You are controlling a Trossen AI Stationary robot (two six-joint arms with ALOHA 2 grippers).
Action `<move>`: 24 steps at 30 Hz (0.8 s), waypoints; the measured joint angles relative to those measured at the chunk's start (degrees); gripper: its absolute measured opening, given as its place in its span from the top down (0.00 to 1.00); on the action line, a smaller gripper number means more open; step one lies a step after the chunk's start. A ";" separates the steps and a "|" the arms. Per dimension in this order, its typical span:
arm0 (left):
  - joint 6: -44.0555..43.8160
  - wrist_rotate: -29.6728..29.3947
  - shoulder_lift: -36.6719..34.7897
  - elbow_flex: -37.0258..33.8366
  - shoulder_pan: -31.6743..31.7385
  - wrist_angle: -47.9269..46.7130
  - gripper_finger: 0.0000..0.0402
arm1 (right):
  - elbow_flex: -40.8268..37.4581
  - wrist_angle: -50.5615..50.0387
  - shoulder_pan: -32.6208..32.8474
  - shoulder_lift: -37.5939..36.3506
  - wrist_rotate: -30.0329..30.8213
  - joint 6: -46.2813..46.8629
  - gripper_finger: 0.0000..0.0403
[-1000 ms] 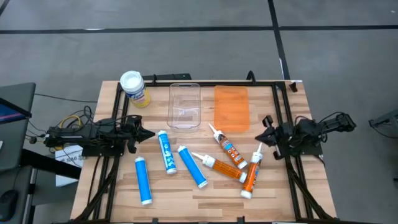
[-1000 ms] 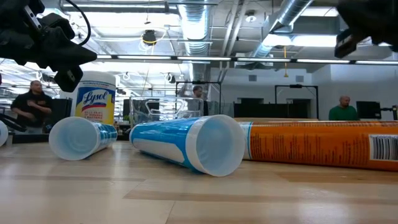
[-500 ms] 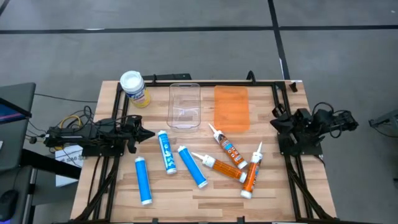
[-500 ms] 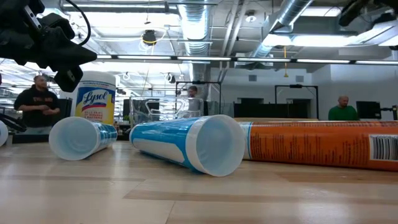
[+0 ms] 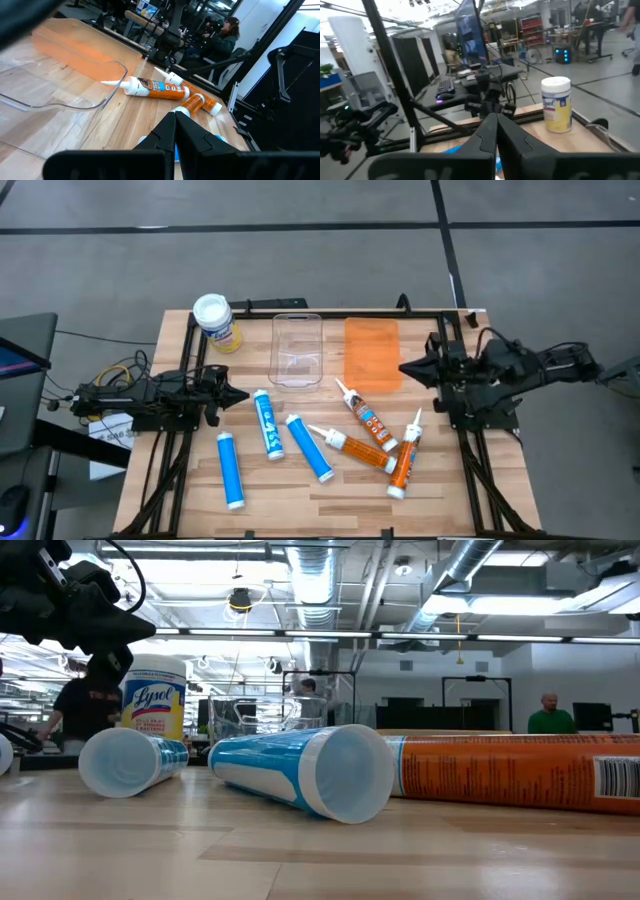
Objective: Pick & place silicon tubes, Sealant and Lysol wipes
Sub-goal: Put the middle orange sealant into the orange bin
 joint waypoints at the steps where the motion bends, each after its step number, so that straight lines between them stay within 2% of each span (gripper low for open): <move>1: 0.00 0.00 0.01 0.00 0.00 0.01 1.00 | 1.18 0.07 -0.20 1.39 -0.03 0.02 1.00; 9: -0.02 0.00 -0.01 0.00 -0.01 0.10 1.00 | 5.32 -1.92 -2.99 8.56 -0.11 -1.78 1.00; 16: -0.02 0.00 -0.01 0.00 -0.01 0.16 1.00 | 5.31 -6.31 -4.58 11.06 -0.39 5.29 1.00; 20: -0.02 0.00 0.00 0.00 0.01 0.17 1.00 | 5.68 -19.05 -4.60 11.15 -0.43 14.83 1.00; 24: 0.00 0.00 0.01 0.00 0.01 0.16 1.00 | 8.49 -38.69 -4.37 11.17 -2.76 34.55 1.00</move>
